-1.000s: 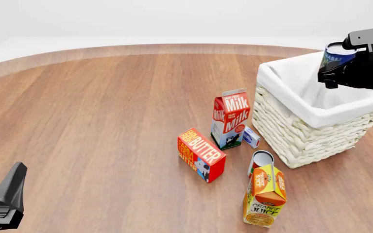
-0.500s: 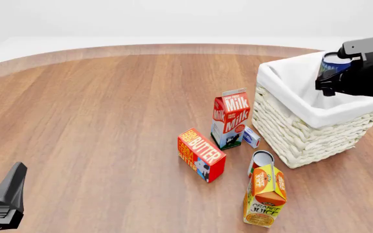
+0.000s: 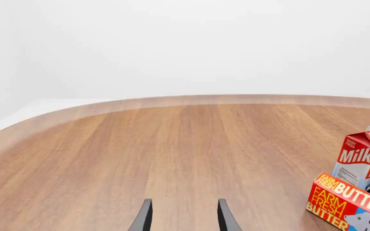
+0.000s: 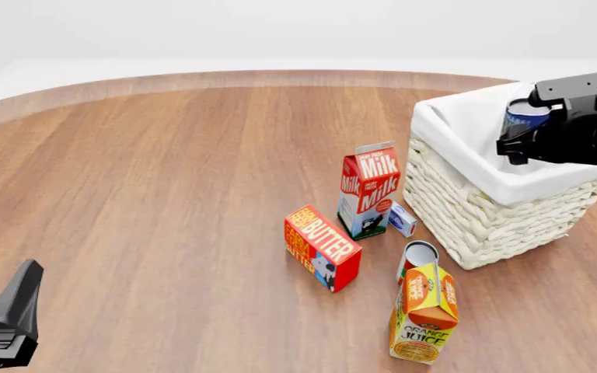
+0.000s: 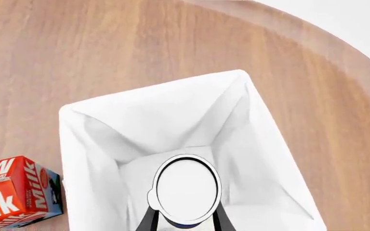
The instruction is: Pick up the alphabet soup, and put it in the basket.
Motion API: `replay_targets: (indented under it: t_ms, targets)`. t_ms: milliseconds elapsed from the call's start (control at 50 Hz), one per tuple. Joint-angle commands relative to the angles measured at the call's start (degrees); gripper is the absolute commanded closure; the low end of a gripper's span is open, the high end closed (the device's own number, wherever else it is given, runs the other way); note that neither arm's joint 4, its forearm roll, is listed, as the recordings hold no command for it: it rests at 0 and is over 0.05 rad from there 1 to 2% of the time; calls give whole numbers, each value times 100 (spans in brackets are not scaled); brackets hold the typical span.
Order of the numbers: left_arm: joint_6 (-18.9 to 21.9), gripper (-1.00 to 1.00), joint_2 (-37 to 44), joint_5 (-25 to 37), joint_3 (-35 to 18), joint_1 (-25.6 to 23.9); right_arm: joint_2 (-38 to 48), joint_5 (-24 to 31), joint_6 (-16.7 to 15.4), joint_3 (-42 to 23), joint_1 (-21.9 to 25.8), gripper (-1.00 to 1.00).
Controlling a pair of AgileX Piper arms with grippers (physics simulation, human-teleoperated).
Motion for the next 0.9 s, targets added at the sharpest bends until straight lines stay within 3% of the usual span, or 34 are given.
replay_targets:
  t_ms: [20,800,820,900]
  targets:
    - [0,-100,0,0,0,0,97,-36,70,-31,-13,100]
    - [0,-100,0,0,0,0,249,-67,90,-133,-80,100]
    - [0,-100,0,0,0,0,262,-67,106,-144,-75,-100]
    - [0,-100,0,0,0,0,230,-74,89,-197,-156,-100]
